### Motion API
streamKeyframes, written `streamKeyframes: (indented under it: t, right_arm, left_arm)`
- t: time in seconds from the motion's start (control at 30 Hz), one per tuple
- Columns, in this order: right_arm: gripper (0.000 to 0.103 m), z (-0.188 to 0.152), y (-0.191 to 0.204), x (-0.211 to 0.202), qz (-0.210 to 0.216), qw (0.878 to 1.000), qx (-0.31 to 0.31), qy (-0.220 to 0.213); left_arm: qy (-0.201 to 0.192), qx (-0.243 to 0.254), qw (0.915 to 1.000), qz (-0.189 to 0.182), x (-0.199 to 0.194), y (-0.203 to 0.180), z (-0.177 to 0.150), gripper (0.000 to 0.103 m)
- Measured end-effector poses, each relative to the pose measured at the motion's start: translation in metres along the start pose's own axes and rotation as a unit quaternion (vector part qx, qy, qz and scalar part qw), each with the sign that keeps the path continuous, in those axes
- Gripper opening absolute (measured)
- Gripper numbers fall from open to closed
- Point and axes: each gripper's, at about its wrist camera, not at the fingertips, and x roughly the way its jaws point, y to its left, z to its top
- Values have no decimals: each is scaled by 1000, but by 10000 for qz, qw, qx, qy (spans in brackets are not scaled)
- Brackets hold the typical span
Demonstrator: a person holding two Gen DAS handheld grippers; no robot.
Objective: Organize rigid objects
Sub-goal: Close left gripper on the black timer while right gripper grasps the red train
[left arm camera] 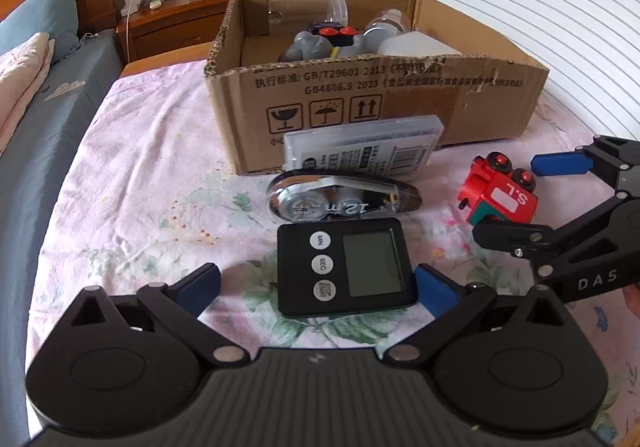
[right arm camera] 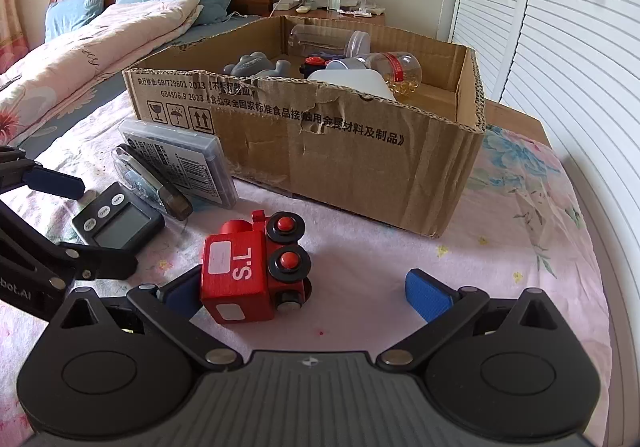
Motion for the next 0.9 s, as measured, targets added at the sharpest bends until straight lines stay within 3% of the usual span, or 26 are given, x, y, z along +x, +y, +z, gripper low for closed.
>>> streamKeyframes:
  t: [0.17, 0.47, 0.9]
  right_arm:
    - [103, -3, 0, 0, 6, 10000, -10, -81]
    - [103, -6, 0, -1, 23, 9999, -30, -145]
    - [103, 1, 3, 1, 176, 9995, -209, 161]
  left_arm:
    - [-81, 36, 10000, -11, -4, 11, -5, 100]
    - [-275, 212, 9991, -245, -6, -3, 1, 70]
    - [-179, 434, 9979, -441, -23, 11, -17, 69]
